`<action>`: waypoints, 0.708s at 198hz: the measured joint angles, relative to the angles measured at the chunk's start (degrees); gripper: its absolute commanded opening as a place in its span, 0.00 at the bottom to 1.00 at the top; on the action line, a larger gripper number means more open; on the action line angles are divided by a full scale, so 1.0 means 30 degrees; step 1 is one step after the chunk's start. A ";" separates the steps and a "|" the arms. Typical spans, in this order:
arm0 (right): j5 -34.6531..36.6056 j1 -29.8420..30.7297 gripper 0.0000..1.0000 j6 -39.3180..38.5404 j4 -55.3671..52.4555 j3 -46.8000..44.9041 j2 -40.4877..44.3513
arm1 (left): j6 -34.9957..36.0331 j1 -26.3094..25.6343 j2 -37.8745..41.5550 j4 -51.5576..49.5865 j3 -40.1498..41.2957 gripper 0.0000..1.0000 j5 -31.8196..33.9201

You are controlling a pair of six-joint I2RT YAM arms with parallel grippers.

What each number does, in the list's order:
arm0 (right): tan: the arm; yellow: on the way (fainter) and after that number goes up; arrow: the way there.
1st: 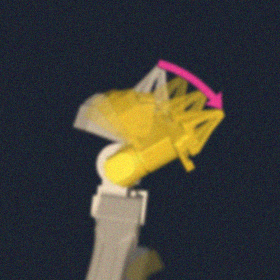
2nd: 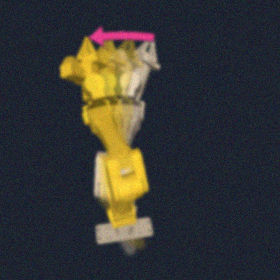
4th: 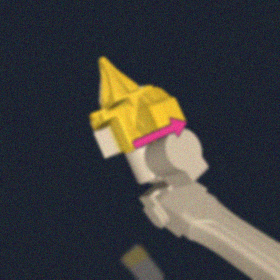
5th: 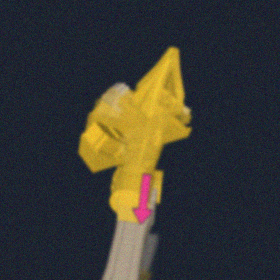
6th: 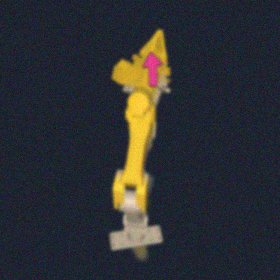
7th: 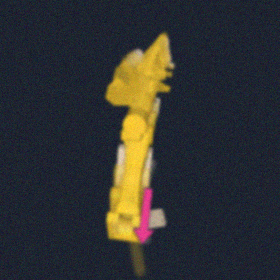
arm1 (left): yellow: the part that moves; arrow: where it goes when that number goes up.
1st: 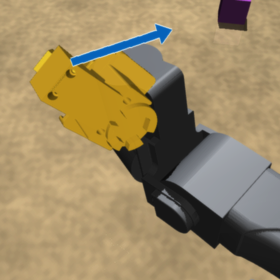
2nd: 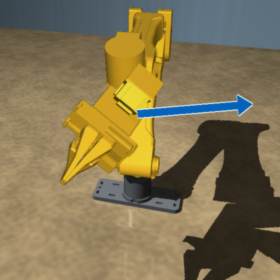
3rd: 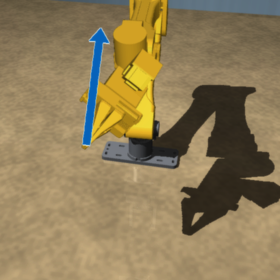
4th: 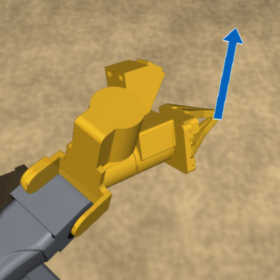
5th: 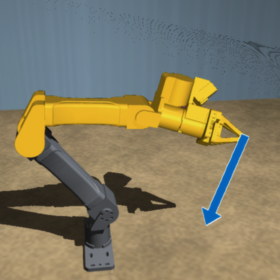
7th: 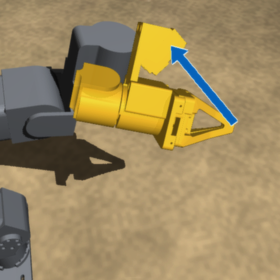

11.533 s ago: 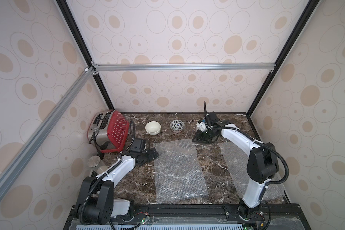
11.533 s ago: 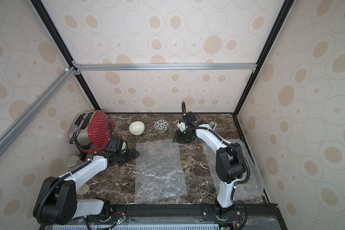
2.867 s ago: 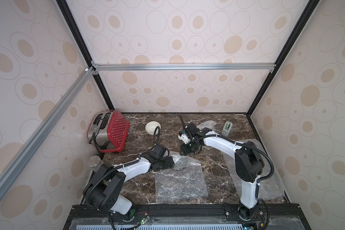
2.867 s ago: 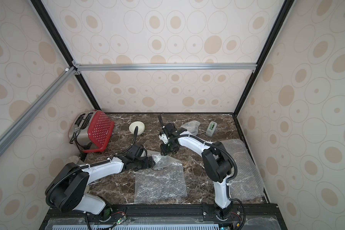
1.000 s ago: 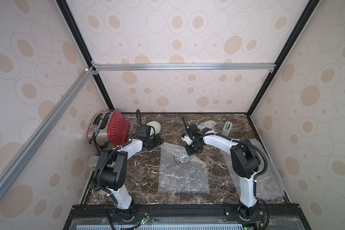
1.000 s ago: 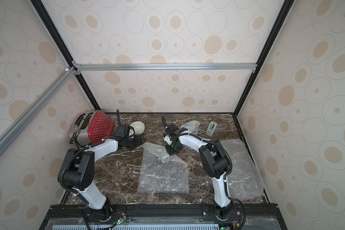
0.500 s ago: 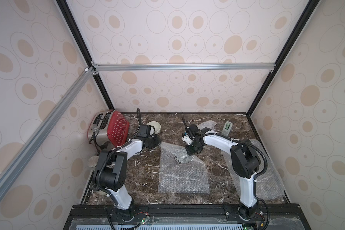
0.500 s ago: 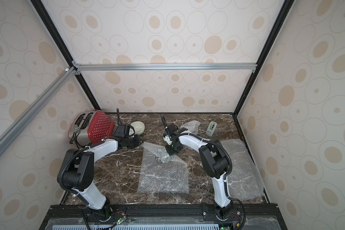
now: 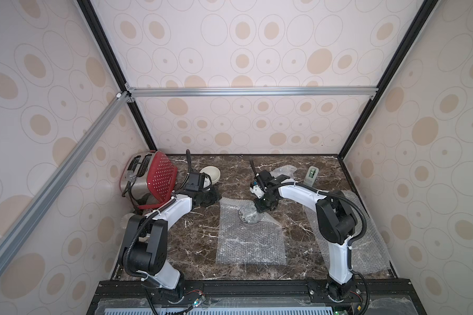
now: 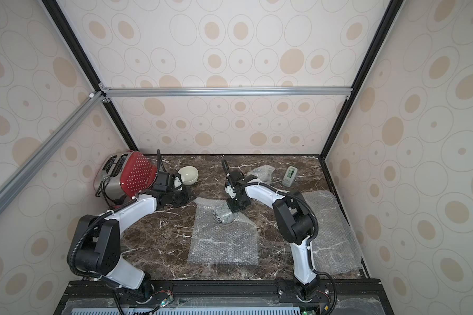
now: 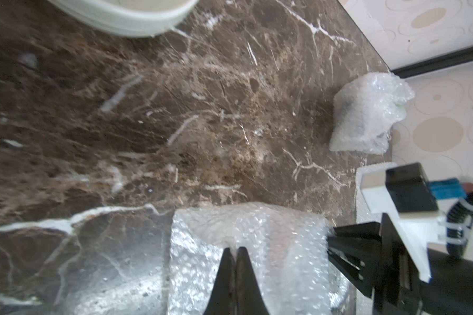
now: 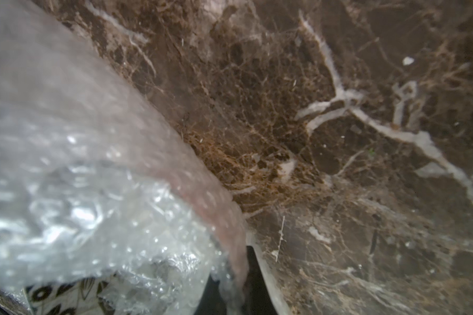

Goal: Wrap bowls in bubble wrap
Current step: Wrap the bowl in bubble wrap.

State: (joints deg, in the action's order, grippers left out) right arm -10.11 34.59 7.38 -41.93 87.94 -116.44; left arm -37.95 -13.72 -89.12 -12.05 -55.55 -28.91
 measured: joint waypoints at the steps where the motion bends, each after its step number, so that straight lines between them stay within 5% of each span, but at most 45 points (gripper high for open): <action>1: 0.0000 0.0000 0.02 0.0007 0.0000 0.0000 0.0000 | -0.0007 -0.0051 0.0044 -0.0029 0.0000 0.00 -0.0073; 60: 0.0102 0.0000 0.02 0.0539 -0.0007 0.0000 0.0000 | -0.2375 -0.3220 0.1807 -0.0350 -0.0146 0.00 -0.3592; 140: -0.0066 0.0015 0.02 0.0605 -0.0015 -0.0036 0.0000 | -0.4852 -0.6637 -0.0248 0.1144 -0.0386 0.00 -0.3526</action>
State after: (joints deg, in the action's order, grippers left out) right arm -10.31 34.63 9.19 -41.98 87.83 -116.44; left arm -52.51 -33.63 -89.86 -8.62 -56.71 -39.48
